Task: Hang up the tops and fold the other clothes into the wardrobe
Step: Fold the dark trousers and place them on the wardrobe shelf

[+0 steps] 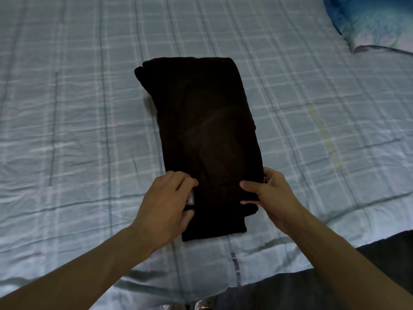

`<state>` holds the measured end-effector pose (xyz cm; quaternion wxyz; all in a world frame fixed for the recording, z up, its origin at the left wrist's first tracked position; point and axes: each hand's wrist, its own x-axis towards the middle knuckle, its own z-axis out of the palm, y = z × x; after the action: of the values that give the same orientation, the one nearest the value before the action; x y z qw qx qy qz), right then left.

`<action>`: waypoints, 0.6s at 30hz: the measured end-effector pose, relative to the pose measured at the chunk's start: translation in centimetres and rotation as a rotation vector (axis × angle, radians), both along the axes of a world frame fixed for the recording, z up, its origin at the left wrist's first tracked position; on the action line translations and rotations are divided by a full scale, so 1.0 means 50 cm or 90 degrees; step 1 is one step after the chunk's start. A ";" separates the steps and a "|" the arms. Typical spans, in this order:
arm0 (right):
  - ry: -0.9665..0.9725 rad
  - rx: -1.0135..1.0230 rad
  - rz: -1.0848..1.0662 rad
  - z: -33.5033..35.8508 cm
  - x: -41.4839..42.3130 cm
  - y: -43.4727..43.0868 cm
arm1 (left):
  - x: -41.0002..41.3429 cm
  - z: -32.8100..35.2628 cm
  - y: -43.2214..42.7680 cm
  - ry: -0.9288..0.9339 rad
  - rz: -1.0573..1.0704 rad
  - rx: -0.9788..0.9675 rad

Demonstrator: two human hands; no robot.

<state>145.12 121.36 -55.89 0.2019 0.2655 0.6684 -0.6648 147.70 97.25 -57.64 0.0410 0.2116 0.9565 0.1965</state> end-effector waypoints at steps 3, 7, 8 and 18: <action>-0.031 0.021 -0.002 -0.009 0.010 0.006 | 0.001 -0.005 0.003 -0.007 -0.033 -0.047; -0.062 0.065 0.059 -0.030 0.027 -0.011 | 0.008 -0.019 -0.006 -0.038 -0.045 -0.077; -0.059 0.075 0.067 -0.033 0.031 -0.014 | 0.009 -0.021 -0.011 -0.047 -0.048 -0.081; 0.298 0.483 0.191 0.020 -0.023 -0.036 | -0.068 0.004 -0.015 0.061 0.064 0.088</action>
<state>143.95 119.58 -54.91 0.0284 0.0643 0.9228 -0.3789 144.28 96.52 -57.42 -0.0292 0.1745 0.9510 0.2535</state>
